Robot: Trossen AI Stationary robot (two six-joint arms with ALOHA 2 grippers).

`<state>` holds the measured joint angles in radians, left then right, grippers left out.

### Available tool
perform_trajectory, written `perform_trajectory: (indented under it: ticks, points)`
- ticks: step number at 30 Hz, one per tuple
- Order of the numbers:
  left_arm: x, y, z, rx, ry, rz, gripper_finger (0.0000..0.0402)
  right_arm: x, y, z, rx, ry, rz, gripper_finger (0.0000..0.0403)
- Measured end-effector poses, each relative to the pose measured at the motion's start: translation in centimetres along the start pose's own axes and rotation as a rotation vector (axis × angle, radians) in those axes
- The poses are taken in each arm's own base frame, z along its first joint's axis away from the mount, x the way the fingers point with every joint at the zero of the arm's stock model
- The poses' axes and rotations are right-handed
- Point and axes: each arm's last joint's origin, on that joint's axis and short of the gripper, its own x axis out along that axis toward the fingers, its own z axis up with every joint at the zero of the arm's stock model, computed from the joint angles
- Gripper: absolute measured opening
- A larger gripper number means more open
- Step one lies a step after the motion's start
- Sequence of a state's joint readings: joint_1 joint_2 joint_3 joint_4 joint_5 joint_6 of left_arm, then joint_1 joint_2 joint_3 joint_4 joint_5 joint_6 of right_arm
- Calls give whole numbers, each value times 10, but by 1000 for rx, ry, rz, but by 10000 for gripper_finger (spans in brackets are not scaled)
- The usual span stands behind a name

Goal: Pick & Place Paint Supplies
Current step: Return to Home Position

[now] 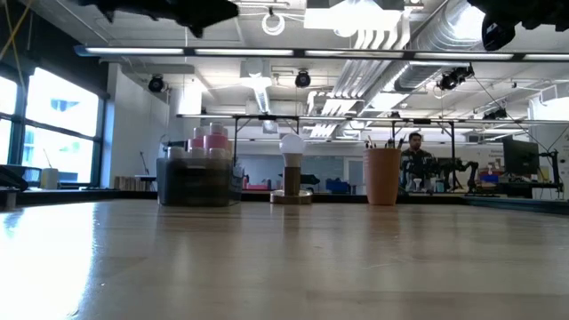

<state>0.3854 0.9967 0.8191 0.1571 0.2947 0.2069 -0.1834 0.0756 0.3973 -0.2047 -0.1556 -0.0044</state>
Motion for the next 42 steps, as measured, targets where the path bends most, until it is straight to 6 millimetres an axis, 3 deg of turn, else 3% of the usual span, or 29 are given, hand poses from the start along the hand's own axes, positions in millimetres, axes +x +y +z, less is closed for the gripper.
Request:
perform_trajectory:
  ticks: [9, 19, 30, 36, 42]
  points:
    - [-72, -25, -19, -52, -94, 71, 54, -1, -1, 1, 35, -9, -36, 2]
    - [-122, -44, -43, -115, -58, 92, 54, -1, -1, 1, 59, -10, -50, 2]
    - [-153, -59, -76, -85, -154, 153, 54, -9, -2, 3, 53, -60, -100, 2]
    - [-149, -60, -89, -112, -46, 157, 54, -10, -1, 3, 57, -70, -102, 2]
    - [-141, -61, -106, -81, -24, 161, 54, 9, -4, -34, 50, -56, -101, 3]
